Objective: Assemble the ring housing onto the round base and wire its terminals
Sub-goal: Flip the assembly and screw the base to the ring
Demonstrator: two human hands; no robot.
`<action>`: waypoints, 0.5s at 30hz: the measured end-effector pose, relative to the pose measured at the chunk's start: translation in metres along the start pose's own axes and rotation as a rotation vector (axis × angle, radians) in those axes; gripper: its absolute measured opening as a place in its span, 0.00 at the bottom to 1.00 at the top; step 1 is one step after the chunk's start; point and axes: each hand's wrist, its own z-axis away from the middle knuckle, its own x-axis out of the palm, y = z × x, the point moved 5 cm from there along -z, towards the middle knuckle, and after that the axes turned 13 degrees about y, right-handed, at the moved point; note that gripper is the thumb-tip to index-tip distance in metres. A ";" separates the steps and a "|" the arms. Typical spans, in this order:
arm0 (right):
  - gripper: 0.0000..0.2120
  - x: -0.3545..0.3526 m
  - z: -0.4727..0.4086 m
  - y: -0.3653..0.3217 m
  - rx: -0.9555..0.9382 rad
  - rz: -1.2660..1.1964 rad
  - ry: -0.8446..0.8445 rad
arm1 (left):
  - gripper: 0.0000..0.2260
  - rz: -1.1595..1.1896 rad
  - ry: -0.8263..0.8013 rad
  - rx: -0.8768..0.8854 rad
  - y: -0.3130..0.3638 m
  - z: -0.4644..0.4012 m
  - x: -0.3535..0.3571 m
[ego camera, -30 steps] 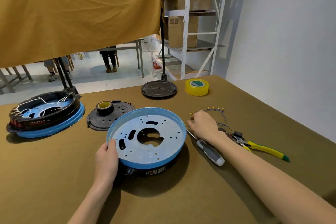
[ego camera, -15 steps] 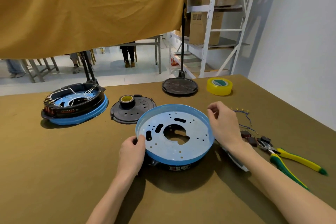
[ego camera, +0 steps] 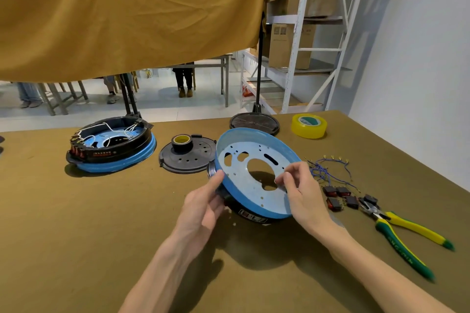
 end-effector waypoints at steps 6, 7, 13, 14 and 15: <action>0.07 0.005 0.012 -0.004 -0.056 0.081 0.091 | 0.37 -0.040 0.004 -0.061 -0.022 0.000 0.013; 0.06 0.005 0.012 -0.005 -0.060 0.093 0.097 | 0.37 -0.067 0.008 -0.052 -0.024 -0.001 0.014; 0.02 0.007 0.020 -0.011 -0.123 0.105 0.094 | 0.29 -0.016 -0.008 -0.110 -0.040 -0.014 0.009; 0.02 0.007 0.023 -0.012 -0.145 0.095 0.080 | 0.30 -0.015 -0.031 -0.096 -0.038 -0.016 0.008; 0.02 0.005 0.026 -0.012 -0.168 0.088 0.058 | 0.31 -0.022 -0.058 -0.073 -0.035 -0.018 0.006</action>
